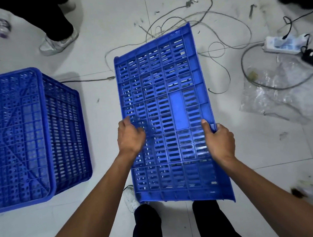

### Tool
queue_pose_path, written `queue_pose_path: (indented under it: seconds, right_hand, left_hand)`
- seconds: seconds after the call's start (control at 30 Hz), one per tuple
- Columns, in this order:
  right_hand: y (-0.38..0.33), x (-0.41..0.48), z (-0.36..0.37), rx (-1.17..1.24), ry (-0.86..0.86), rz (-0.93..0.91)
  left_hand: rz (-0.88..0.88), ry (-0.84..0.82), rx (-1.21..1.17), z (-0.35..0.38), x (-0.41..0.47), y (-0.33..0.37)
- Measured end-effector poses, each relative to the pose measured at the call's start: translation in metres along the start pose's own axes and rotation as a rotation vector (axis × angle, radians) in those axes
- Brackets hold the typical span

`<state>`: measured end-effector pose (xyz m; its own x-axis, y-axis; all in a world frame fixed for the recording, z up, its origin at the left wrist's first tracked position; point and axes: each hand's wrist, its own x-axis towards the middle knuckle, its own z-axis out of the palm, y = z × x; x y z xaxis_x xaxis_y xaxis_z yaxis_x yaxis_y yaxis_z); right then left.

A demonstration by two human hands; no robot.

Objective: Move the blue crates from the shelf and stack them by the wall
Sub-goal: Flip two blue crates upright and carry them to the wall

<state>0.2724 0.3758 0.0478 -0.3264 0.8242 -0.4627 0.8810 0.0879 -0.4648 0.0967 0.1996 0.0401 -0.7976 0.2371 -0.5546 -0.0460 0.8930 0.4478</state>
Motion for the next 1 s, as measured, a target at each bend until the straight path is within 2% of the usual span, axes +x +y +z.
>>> queue_pose_path:
  seconds: [0.07,0.13,0.23,0.37,0.57,0.77,0.87,1.0]
  right_hand:
    - [-0.010,-0.013,0.007,-0.008,-0.009,-0.056]
    - [-0.022,-0.028,0.018,-0.028,-0.019,-0.140]
    - [-0.047,-0.046,0.036,-0.075,-0.089,-0.201]
    - [-0.085,-0.064,0.061,-0.100,-0.211,-0.292]
    - [-0.130,-0.088,0.096,-0.161,-0.430,-0.358]
    - [-0.143,-0.102,0.137,-0.101,-0.684,-0.375]
    - [-0.126,-0.088,0.149,-0.119,-0.659,-0.305]
    - [-0.087,-0.042,0.148,-0.289,-0.516,-0.232]
  left_hand:
    - [0.142,0.055,-0.029,-0.004,-0.004,0.005]
    - [0.235,0.042,-0.050,-0.008,-0.008,0.007]
    - [0.295,-0.009,-0.136,-0.011,-0.015,0.009]
    - [0.353,0.010,-0.169,-0.015,-0.018,0.007]
    - [0.182,0.079,-0.207,-0.039,-0.001,-0.015]
    - [-0.005,0.123,-0.030,-0.067,0.028,-0.053]
    - [-0.076,0.130,0.075,-0.082,0.050,-0.086]
    - [-0.185,0.110,0.144,-0.098,0.073,-0.131]
